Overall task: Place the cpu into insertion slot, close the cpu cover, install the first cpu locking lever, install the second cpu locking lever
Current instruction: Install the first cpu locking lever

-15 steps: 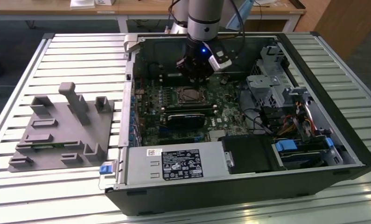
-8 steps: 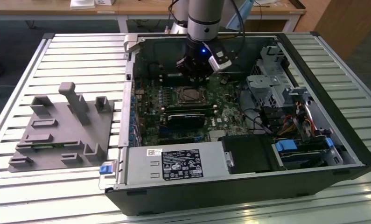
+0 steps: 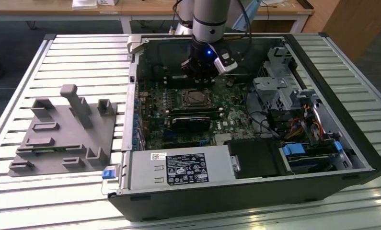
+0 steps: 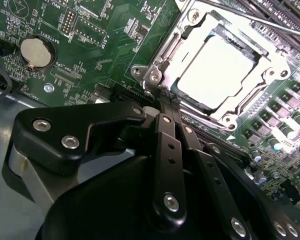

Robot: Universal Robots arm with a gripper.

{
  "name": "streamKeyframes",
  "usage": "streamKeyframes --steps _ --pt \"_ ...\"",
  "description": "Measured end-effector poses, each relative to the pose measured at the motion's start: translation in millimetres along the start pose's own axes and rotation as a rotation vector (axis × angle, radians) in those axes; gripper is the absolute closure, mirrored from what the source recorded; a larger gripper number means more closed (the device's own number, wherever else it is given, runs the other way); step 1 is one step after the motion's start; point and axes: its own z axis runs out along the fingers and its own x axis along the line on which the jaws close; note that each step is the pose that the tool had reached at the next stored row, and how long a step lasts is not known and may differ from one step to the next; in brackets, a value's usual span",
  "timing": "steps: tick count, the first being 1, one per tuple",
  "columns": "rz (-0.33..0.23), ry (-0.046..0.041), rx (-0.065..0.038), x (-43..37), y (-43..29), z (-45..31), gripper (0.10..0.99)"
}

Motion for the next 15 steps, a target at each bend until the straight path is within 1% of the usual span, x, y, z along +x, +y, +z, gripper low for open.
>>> streamKeyframes --steps 2,4,9,12,15 --pt "0.000 -0.0003 -0.002 0.0 0.1 -1.2 0.980" --pt "0.000 0.0000 -0.002 0.0 0.1 -4.4 0.980" --pt "0.000 0.0001 -0.002 0.1 0.4 -15.8 0.980" --pt "0.000 -0.0001 -0.002 0.1 0.3 -16.2 0.980" --pt "0.000 0.0000 -0.002 0.1 -1.4 -16.3 0.980"
